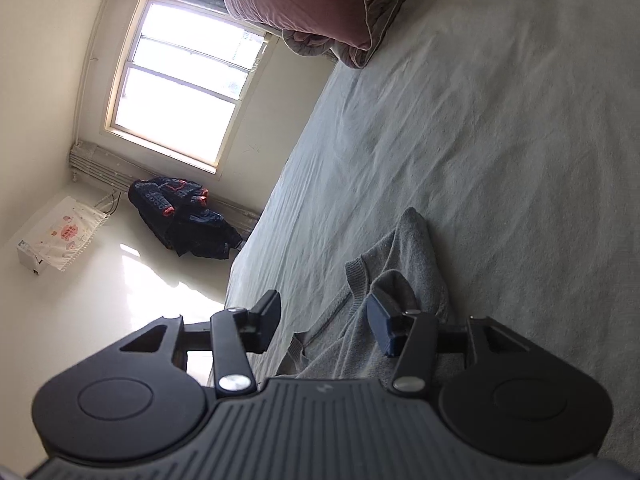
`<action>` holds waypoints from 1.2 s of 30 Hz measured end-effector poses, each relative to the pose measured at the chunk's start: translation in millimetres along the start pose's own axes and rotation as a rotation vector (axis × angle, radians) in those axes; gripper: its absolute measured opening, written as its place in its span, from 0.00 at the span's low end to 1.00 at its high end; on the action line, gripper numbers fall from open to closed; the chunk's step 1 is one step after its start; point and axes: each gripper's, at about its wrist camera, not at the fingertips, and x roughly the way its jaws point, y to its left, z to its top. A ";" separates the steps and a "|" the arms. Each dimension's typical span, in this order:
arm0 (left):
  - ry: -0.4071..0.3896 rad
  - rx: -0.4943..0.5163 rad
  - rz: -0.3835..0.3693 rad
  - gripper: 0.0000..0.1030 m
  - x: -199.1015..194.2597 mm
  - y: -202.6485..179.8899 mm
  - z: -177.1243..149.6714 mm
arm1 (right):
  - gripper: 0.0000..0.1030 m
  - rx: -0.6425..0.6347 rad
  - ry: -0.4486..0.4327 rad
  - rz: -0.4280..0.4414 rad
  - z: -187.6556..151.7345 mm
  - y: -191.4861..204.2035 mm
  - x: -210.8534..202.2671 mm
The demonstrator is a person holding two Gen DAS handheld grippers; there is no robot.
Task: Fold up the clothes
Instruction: 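Fold the held sweater over lengthwise with both grippers and lower it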
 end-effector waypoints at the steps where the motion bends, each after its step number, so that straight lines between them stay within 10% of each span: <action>1: 0.017 0.027 0.019 0.45 2.0 -0.3 0.0 | 0.51 -0.030 0.001 -0.026 -2.3 3.5 3.7; 13: 0.092 0.366 0.183 0.44 64.2 -27.7 5.9 | 0.44 -0.563 0.110 -0.270 -20.1 25.4 67.1; 23: -0.010 0.541 0.236 0.03 59.0 -46.4 -8.8 | 0.11 -0.800 0.022 -0.339 -48.6 24.6 86.2; 30: -0.084 0.623 0.244 0.03 58.7 -67.9 -4.6 | 0.10 -0.912 -0.109 -0.332 -49.0 45.9 83.1; 36: -0.036 0.587 0.252 0.20 67.5 -57.2 -2.5 | 0.12 -0.915 -0.024 -0.377 -43.4 40.2 106.2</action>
